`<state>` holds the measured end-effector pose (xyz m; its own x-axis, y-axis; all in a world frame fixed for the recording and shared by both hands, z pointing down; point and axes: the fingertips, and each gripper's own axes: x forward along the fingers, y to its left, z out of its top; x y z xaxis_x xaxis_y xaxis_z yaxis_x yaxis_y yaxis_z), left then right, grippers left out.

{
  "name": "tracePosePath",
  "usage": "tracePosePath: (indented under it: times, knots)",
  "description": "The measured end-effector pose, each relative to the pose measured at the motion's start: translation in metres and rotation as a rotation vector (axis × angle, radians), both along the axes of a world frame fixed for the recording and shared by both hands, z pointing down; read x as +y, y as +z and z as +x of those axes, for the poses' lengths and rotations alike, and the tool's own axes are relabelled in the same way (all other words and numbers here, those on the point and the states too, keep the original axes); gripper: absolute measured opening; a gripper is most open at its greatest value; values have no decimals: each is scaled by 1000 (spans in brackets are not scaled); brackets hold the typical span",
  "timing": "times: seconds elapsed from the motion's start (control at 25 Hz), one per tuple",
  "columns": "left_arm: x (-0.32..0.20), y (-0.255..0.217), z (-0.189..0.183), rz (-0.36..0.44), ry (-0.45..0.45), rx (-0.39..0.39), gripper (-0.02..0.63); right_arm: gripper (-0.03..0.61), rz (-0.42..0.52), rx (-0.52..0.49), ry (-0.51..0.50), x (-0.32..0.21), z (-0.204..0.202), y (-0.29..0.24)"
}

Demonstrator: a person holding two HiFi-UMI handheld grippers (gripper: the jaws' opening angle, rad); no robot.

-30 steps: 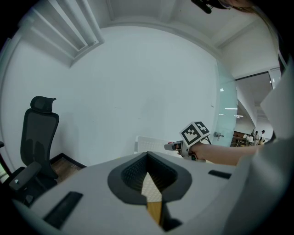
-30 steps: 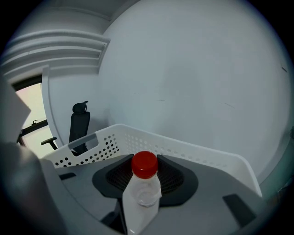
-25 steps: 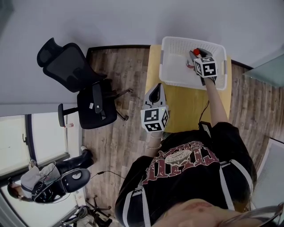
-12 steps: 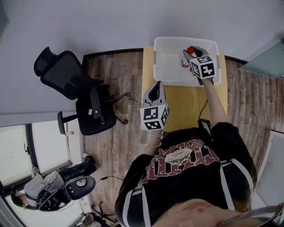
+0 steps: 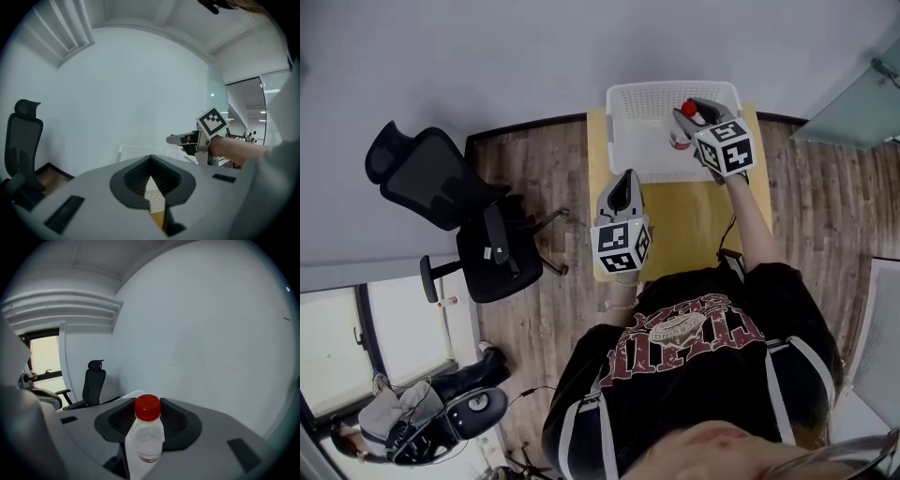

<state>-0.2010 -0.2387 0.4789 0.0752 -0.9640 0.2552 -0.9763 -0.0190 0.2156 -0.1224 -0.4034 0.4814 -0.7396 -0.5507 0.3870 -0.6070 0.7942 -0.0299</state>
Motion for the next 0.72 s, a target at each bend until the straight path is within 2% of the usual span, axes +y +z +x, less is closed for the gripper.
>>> tracePosePath:
  times: [0.44, 0.72]
  knots:
    - [-9, -11, 31, 24, 60, -1, 48, 167, 48, -23, -13, 27, 34, -34]
    - [-11, -18, 53, 40, 93, 1, 48, 167, 90, -72, -33, 51, 54, -69]
